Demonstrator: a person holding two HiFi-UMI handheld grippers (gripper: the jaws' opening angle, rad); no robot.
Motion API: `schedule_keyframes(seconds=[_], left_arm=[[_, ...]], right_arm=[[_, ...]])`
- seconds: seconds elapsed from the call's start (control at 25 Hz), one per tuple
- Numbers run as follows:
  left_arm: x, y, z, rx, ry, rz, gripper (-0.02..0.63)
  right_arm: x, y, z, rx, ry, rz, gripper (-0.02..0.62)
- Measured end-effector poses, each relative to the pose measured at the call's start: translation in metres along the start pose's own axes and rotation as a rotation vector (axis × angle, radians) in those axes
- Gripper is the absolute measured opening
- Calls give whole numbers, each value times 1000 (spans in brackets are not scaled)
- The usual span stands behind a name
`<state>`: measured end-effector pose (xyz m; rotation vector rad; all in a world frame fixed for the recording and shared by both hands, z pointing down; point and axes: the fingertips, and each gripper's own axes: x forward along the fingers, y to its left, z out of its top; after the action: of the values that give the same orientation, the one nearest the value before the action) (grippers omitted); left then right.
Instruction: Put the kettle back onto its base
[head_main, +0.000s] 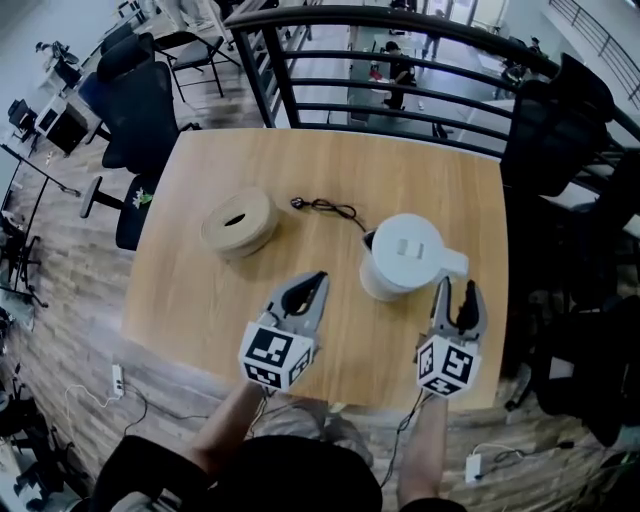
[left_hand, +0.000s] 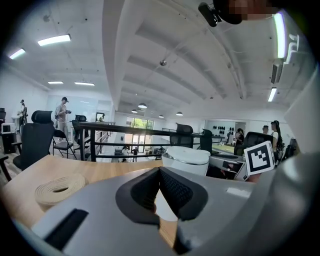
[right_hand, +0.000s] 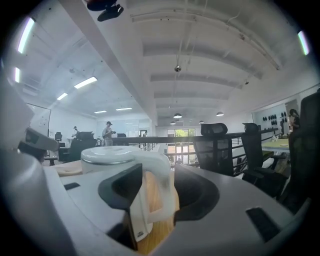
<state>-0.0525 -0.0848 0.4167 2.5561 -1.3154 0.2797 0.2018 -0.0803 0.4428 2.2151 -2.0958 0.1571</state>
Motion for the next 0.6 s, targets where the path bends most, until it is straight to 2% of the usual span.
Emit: schedule_keyframes(seconds=[0.6], left_arm=[[-69,-25,48,58,-90,-21,2]], right_arm=[[-89,27,56,-18,-8,33,156]])
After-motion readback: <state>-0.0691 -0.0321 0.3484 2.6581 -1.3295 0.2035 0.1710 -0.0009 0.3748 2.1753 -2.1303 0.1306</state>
